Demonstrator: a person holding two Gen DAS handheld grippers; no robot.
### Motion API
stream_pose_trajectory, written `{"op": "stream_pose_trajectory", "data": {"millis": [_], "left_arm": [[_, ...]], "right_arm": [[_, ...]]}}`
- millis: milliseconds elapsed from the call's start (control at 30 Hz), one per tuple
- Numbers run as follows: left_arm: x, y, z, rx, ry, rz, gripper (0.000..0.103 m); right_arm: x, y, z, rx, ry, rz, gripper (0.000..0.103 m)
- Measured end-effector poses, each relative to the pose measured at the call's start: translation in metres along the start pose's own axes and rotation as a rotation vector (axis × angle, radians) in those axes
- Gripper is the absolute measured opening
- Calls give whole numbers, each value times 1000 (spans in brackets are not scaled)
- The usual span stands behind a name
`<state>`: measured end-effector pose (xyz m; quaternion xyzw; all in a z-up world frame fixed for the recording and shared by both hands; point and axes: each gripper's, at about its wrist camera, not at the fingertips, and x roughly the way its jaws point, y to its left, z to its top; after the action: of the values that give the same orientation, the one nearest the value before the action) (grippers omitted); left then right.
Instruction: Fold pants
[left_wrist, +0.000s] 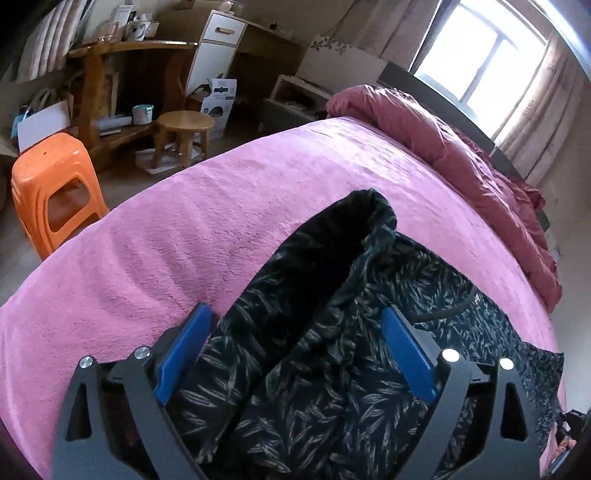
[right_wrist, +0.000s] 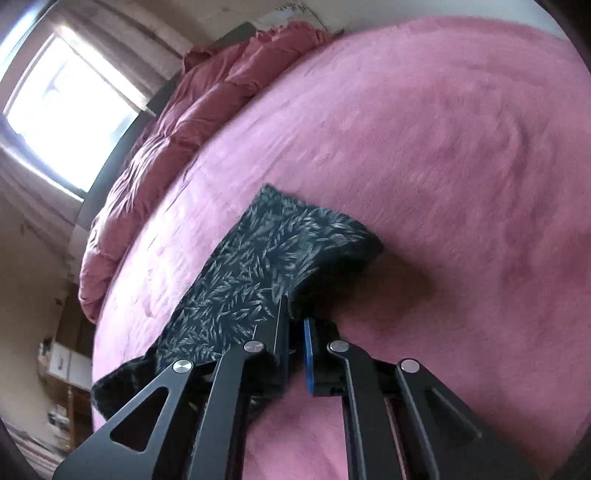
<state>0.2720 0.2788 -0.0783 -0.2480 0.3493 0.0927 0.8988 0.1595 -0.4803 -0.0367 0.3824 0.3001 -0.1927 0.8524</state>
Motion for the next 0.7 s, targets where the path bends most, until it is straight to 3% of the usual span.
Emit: {"op": "stream_pose_trajectory", "data": {"millis": [133, 267, 400, 467, 533, 600, 700], "left_arm": [[0, -1, 1, 0, 0, -3, 94], [1, -2, 0, 6, 3, 6, 95], [3, -6, 2, 15, 9, 14, 95], [4, -7, 3, 23, 17, 22, 97], [6, -14, 5, 52, 36, 41, 100], [8, -20, 9, 78, 60, 64, 101], [4, -25, 22, 88, 59, 40, 101]], "right_arm": [[-36, -31, 5, 24, -82, -66, 4], [-37, -68, -2, 78, -33, -72, 4], [-39, -67, -10, 53, -70, -80, 6], [-43, -58, -13, 16, -83, -124, 16], [-54, -38, -23, -61, -127, -223, 43], [-73, -14, -39, -162, -219, -235, 44], [-72, 25, -60, -348, -179, -179, 44]]}}
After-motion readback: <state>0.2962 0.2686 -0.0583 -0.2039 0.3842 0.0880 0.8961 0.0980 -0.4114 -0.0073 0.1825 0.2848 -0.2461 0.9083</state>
